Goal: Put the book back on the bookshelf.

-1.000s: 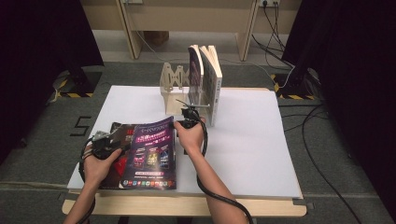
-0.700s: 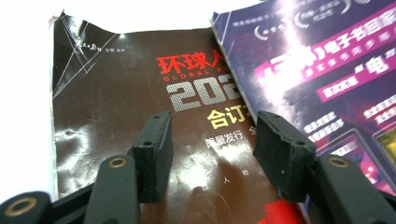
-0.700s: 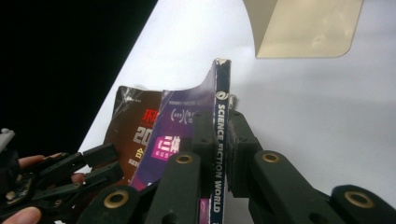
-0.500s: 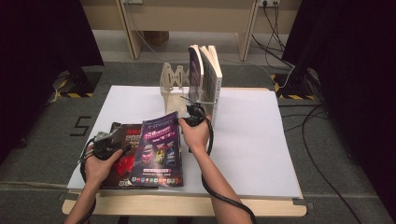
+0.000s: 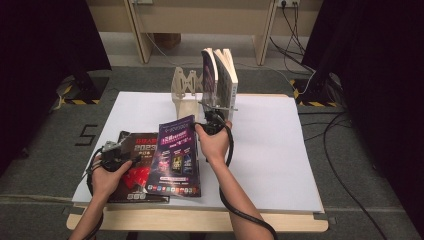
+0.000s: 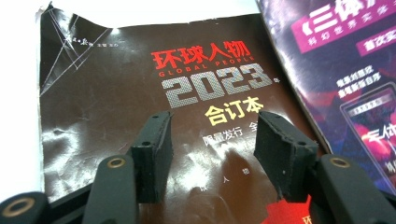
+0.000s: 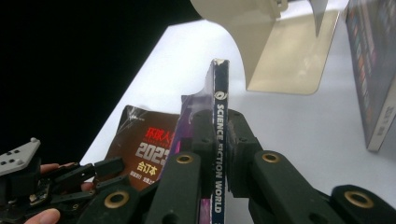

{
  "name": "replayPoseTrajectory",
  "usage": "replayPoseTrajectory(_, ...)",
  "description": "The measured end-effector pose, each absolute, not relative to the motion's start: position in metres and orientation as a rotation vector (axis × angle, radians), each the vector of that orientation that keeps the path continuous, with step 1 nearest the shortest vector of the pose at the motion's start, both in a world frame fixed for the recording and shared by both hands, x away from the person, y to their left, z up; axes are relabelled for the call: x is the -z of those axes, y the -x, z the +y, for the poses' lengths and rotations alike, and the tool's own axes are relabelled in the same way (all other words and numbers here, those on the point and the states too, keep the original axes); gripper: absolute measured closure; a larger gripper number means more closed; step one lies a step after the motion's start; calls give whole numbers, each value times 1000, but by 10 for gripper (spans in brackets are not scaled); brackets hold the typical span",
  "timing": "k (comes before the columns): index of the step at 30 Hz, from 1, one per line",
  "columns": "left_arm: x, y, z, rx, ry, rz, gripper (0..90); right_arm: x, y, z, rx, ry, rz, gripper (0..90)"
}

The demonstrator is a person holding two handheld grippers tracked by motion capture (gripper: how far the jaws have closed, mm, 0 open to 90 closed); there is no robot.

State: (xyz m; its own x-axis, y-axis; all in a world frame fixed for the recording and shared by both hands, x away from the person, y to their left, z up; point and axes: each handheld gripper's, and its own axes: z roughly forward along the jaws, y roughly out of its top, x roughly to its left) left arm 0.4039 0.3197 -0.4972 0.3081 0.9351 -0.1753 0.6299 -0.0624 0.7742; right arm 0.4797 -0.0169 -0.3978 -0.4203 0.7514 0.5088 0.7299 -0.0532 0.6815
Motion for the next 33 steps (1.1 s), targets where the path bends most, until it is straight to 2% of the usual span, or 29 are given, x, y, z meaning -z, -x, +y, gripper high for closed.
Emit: replayPoseTrajectory(33, 498, -404, 318, -490, -1785, 1400, 455, 354, -456, -52, -1637, -1559, 1929, 848)
